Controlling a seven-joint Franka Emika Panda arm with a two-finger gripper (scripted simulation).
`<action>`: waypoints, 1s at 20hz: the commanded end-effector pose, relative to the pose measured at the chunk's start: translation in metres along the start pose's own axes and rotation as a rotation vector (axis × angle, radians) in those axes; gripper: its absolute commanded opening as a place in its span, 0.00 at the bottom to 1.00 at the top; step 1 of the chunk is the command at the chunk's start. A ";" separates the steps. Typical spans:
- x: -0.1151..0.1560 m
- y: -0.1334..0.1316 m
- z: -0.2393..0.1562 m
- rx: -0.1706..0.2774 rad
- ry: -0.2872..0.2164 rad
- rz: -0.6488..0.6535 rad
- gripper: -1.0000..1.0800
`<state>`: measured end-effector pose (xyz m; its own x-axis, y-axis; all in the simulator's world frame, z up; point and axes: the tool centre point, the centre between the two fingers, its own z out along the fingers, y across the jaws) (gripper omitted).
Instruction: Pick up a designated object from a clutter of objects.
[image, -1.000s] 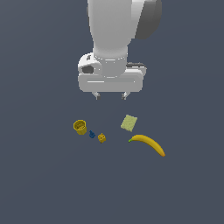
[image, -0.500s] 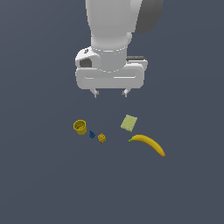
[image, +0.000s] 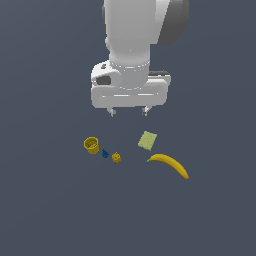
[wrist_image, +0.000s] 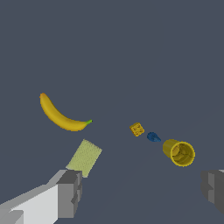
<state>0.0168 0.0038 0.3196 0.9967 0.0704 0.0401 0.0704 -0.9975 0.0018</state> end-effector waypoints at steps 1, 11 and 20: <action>0.005 -0.006 0.010 -0.007 -0.004 -0.044 0.96; 0.033 -0.055 0.086 -0.036 -0.027 -0.371 0.96; 0.046 -0.126 0.183 -0.022 -0.042 -0.767 0.96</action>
<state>0.0604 0.1209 0.1539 0.7155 0.6983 -0.0183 0.6984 -0.7147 0.0381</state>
